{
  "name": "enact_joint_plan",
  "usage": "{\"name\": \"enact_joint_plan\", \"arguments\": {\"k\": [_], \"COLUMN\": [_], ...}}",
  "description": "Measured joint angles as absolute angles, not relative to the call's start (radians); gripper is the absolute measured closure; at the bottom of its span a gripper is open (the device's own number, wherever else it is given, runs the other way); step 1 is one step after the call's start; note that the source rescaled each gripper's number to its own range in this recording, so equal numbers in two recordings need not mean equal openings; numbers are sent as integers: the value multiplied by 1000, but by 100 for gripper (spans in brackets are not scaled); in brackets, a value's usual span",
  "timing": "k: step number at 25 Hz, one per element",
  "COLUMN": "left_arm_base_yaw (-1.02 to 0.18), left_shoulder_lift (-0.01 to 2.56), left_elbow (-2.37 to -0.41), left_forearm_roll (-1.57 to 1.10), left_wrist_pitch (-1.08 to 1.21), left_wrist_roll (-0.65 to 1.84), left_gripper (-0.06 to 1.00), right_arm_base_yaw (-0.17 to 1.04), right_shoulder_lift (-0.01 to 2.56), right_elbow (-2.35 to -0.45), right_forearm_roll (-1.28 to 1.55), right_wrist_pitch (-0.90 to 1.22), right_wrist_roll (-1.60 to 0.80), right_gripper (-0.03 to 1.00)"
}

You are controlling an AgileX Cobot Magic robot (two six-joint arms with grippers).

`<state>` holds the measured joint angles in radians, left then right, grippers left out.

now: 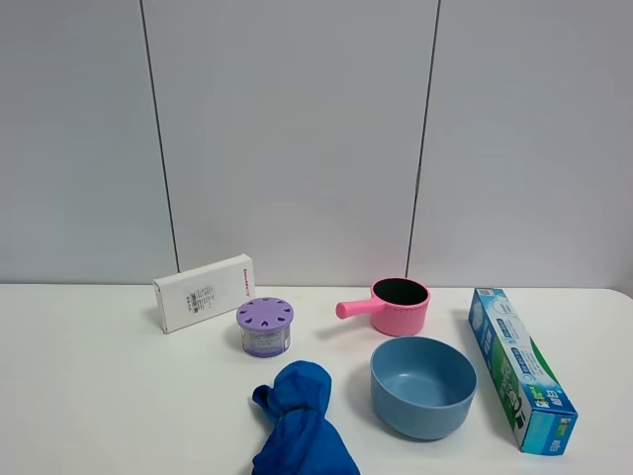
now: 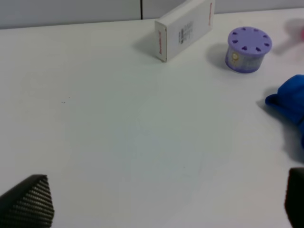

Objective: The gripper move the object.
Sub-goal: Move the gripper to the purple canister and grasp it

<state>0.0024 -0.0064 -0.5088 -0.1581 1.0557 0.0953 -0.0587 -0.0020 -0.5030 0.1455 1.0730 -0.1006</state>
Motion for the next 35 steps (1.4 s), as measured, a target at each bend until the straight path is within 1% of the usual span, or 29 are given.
{"name": "enact_joint_plan", "arguments": {"k": [4, 7, 12, 17, 24, 28, 35], "left_arm_base_yaw": [2, 2, 2, 2, 2, 2, 2], "left_shoulder_lift": [-5, 43, 242, 475, 780, 918, 1080], "left_elbow": [-509, -510, -593, -733, -930, -997, -1094], "left_forearm_roll": [-158, -159, -159, -173, -269, -308, -377], "left_wrist_pitch": [1056, 1056, 1044, 947, 866, 850, 843], "left_wrist_roll": [95, 95, 95, 126, 334, 443, 611], "left_gripper": [-6, -6, -6, -6, -6, -6, -6], "right_arm_base_yaw": [-59, -59, -59, -59, -59, -59, -59], "right_shoulder_lift": [-2, -2, -2, -2, -2, -2, -2], "right_elbow": [-503, -503, -503, -503, -503, -503, -503], "right_forearm_roll": [146, 146, 146, 146, 146, 146, 146], "right_wrist_pitch": [1073, 1073, 1073, 1073, 1073, 1073, 1073], "right_wrist_roll": [-101, -101, -101, -101, -101, -101, -101], "right_gripper": [-3, -3, -3, -3, -3, -3, -3]}}
